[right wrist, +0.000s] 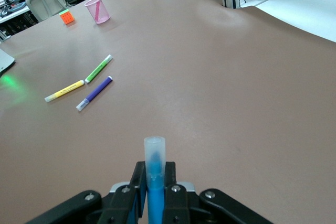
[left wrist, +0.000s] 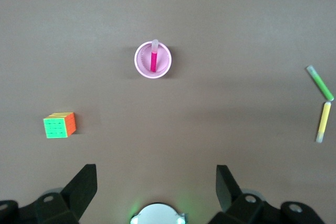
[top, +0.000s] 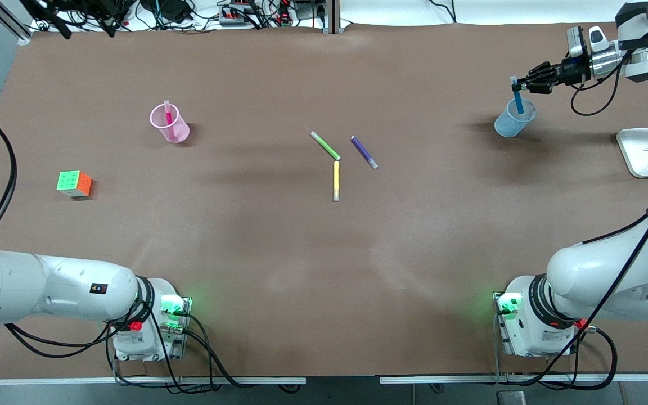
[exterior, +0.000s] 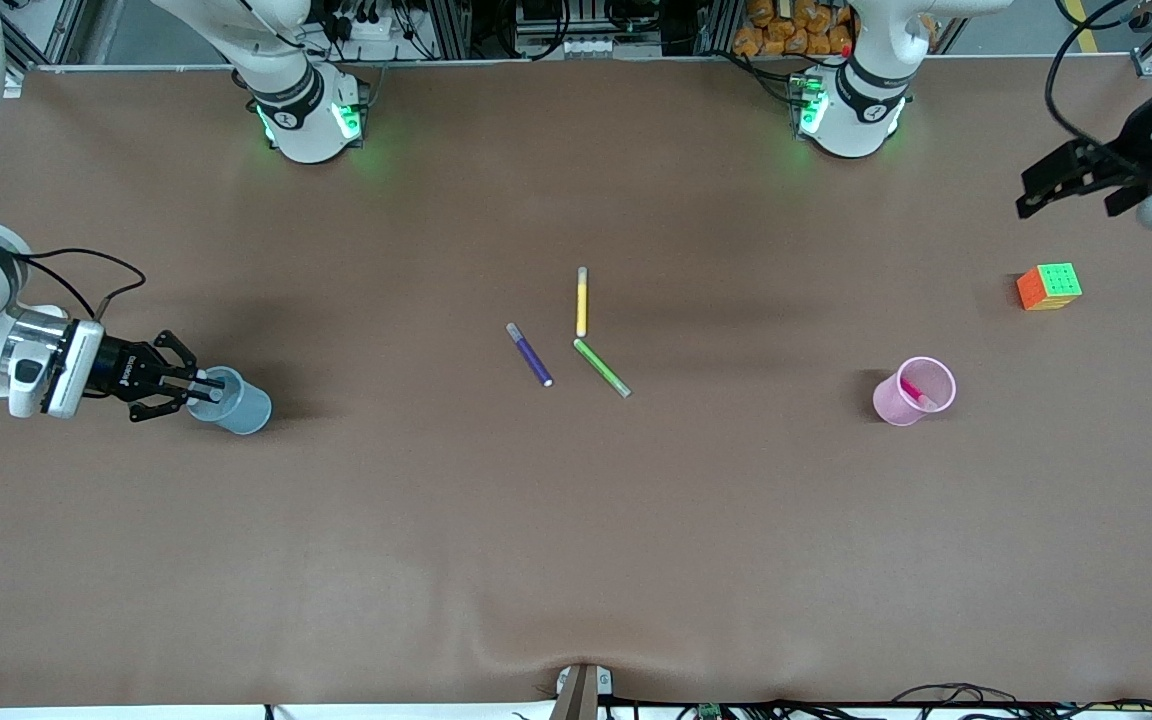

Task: Place pink and blue markers in matching cups
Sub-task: 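Open the right gripper over the blue cup and draw it back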

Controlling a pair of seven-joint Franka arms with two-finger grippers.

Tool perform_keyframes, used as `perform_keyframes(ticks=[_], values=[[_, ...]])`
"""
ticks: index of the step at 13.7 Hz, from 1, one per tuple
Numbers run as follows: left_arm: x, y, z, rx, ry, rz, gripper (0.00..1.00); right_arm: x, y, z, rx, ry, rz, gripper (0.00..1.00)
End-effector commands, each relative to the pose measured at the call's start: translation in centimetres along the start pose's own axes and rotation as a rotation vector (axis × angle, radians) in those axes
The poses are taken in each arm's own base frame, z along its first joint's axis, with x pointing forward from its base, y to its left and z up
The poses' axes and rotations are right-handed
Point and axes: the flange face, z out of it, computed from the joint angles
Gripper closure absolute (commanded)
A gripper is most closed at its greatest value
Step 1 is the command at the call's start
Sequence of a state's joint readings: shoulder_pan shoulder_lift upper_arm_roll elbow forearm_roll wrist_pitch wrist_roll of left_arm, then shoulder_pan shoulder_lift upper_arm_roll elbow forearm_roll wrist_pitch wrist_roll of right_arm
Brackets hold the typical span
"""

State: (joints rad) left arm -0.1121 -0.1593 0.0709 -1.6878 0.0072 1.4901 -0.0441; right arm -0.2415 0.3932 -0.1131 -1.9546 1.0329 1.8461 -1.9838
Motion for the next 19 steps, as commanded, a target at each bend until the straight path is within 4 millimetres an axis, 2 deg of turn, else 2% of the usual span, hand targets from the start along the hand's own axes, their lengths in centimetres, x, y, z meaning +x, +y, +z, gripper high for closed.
perform_keyframes(ticks=[1,2,5,7,9,10,11,14,16,19], values=[[-2.3,-1.6,-0.5,0.002,-0.007,0.014,0.0,0.2,0.2,-0.6,-0.039,0.026,-0.031,0.13],[-2.4,-1.6,-0.3,-0.008,-0.01,-0.008,0.0,0.4,0.2,-0.6,-0.044,0.021,-0.037,0.0],[-0.1,-1.3,0.9,-0.006,0.033,-0.034,0.0,1.4,0.5,-0.9,-0.058,0.005,-0.044,0.0],[-0.1,-0.8,1.0,-0.006,0.029,-0.05,0.0,2.1,0.4,-0.9,-0.064,-0.008,-0.012,0.0],[0.4,1.2,0.7,0.032,0.063,-0.029,0.0,2.9,0.5,-1.1,-0.058,-0.052,0.01,0.0],[1.3,0.8,0.0,0.08,0.098,-0.011,0.0,3.4,0.6,-1.3,-0.057,-0.075,0.022,0.0],[1.3,0.1,0.0,0.069,0.093,-0.026,0.0,4.0,0.5,-1.6,-0.06,-0.091,0.036,0.0],[1.0,0.4,0.5,0.045,0.067,-0.041,0.0,5.5,0.1,-1.7,-0.057,-0.163,0.098,0.0],[1.0,0.4,0.4,0.025,0.067,-0.045,0.0,6.7,-0.3,-2.5,-0.07,-0.211,0.148,0.0],[1.3,0.1,0.9,0.015,0.055,-0.054,0.0,9.5,-1.8,-3.5,-0.103,-0.316,0.245,0.0]])
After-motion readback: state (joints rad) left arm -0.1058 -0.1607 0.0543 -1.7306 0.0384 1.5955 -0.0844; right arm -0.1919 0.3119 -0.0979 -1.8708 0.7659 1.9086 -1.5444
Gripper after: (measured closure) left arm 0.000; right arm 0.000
